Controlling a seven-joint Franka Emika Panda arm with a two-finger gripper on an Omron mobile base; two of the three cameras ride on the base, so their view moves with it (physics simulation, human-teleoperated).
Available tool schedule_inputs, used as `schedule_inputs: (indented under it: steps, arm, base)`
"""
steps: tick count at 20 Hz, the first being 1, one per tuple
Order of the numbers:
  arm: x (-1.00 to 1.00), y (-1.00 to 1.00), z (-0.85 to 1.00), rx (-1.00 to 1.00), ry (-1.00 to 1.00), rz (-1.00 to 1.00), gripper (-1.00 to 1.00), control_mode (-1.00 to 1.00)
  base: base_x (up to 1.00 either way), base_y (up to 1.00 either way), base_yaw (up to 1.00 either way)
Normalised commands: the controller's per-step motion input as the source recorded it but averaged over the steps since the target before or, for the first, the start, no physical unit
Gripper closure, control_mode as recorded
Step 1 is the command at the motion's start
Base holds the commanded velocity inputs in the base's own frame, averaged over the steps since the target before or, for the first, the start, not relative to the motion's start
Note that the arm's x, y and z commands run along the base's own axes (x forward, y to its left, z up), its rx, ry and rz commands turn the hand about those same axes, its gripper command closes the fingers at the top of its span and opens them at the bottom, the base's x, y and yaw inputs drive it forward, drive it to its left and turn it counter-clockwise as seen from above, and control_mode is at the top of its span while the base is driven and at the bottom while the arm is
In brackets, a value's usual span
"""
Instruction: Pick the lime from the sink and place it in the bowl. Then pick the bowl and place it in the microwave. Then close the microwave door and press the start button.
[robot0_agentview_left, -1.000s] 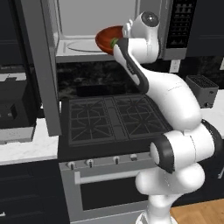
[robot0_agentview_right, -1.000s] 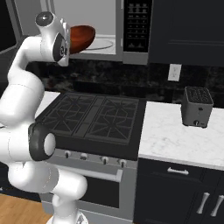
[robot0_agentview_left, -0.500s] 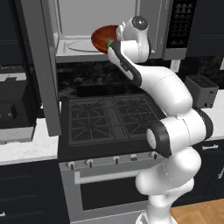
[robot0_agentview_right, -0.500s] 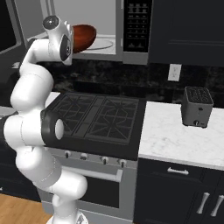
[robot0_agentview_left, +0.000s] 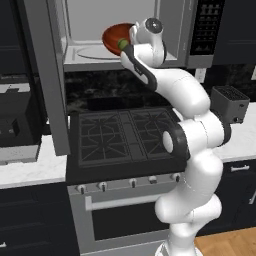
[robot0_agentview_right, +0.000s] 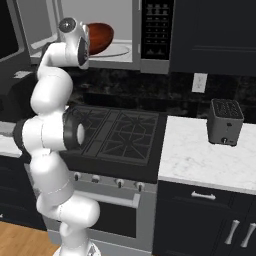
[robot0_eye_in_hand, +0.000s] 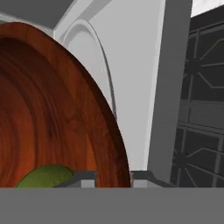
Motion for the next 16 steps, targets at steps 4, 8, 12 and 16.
schedule_inputs:
  steps: [4,8,12,16]
  arm:
    - [0.34,0.07,-0.34,0.0,0.0,0.0,-1.0,-1.0]
    - [-0.01,0.04,-0.08,0.0,-0.01,0.0,-1.0,-1.0]
    - [-0.37,0.06,0.0,0.0,-0.07,0.0,-1.0,-1.0]
    - [-0.93,0.0,-0.08,0.0,-0.15,0.0,-1.0,-1.0]
  base:
    - [0.0,0.0,0.0]
    - [0.0,0.0,0.0]
    - [0.0,0.0,0.0]
    - [0.0,0.0,0.0]
